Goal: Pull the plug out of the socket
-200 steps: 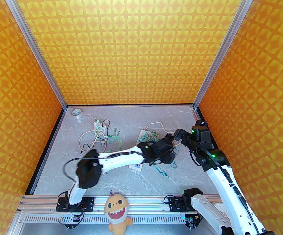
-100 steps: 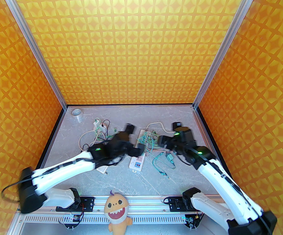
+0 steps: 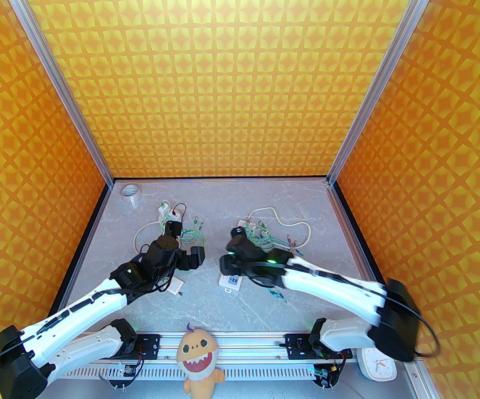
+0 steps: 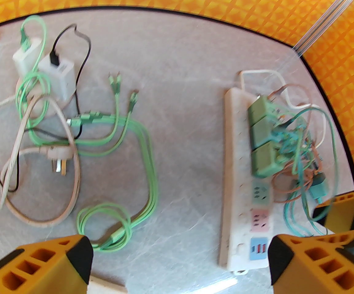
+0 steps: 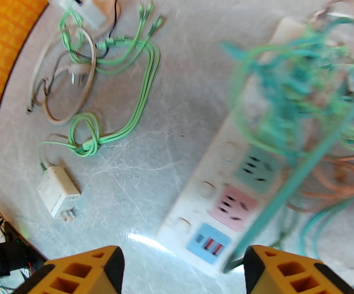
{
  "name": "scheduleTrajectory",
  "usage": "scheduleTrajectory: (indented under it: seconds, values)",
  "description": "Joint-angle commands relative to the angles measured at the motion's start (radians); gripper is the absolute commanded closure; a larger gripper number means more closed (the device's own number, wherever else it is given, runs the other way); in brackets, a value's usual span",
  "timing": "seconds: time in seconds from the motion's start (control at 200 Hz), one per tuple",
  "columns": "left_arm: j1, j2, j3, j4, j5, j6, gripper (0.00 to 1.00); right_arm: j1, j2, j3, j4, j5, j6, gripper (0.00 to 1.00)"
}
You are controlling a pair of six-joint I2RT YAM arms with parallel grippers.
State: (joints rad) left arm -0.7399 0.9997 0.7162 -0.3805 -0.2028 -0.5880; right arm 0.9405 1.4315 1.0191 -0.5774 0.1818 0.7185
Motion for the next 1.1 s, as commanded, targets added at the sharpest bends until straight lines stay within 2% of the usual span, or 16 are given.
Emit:
scheduleTrajectory:
  seconds: [0.0,0.235,0.445,0.79,0.865,0.955,1.095]
  values:
    - [0.007,-0.024,-0.025,0.001,-0.012,-0.018,0.01,0.001,0.056,0.07,0.028,0.045,0.014,0.31]
    - [0.007,-0.033,-0.056,0.024,-0.012,-0.027,0.01,-0.024,0.131,0.139,-0.083,0.188,-0.031,0.3]
    - [0.007,-0.026,-0.053,0.03,-0.008,-0.032,0.01,-0.195,0.08,0.048,-0.058,0.19,-0.102,0.3]
    - [0.007,-0.026,-0.052,0.025,-0.008,-0.046,0.01,-0.435,0.099,0.077,-0.054,0.194,-0.269,0.33]
    - [0.007,-0.026,-0.053,0.025,-0.006,-0.048,0.01,-0.48,0.101,0.083,-0.049,0.175,-0.307,0.33]
    - [0.004,-0.022,-0.061,0.052,0.011,-0.053,0.01,-0.5,0.084,0.089,-0.023,0.081,-0.382,0.31]
    - [0.004,0.011,-0.061,0.079,0.022,-0.056,0.01,-0.499,0.034,0.109,-0.045,-0.052,-0.356,0.29]
